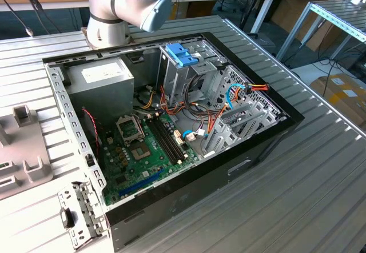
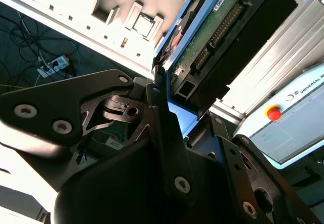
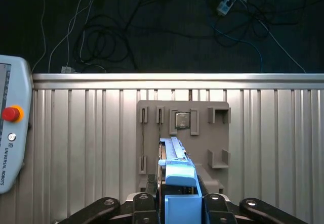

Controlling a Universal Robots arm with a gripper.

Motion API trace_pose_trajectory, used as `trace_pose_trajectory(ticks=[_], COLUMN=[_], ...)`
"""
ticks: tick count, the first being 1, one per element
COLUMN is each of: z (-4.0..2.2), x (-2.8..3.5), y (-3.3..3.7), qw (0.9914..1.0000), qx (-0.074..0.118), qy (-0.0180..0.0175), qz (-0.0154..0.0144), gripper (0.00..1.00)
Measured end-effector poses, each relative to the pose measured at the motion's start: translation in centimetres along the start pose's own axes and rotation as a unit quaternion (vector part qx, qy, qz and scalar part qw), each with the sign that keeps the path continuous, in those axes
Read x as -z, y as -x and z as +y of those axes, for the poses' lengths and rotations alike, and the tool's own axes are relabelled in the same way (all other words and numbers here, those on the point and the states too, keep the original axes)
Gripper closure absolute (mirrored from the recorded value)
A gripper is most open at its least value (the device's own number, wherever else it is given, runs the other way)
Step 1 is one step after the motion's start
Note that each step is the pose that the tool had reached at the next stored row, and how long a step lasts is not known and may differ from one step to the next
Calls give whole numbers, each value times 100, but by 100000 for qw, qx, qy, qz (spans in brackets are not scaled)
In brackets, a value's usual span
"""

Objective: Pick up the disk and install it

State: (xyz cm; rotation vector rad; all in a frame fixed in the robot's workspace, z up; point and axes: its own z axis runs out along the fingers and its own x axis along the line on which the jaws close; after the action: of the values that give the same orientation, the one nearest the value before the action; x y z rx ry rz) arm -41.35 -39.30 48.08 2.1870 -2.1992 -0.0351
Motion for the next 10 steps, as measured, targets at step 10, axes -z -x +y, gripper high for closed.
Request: trace_pose_trajectory(ticks=[10], z=[-29], x=[0], y=[-17], qw=[100000], qx=[1], qy=[0], qz=[-2], gripper=[63])
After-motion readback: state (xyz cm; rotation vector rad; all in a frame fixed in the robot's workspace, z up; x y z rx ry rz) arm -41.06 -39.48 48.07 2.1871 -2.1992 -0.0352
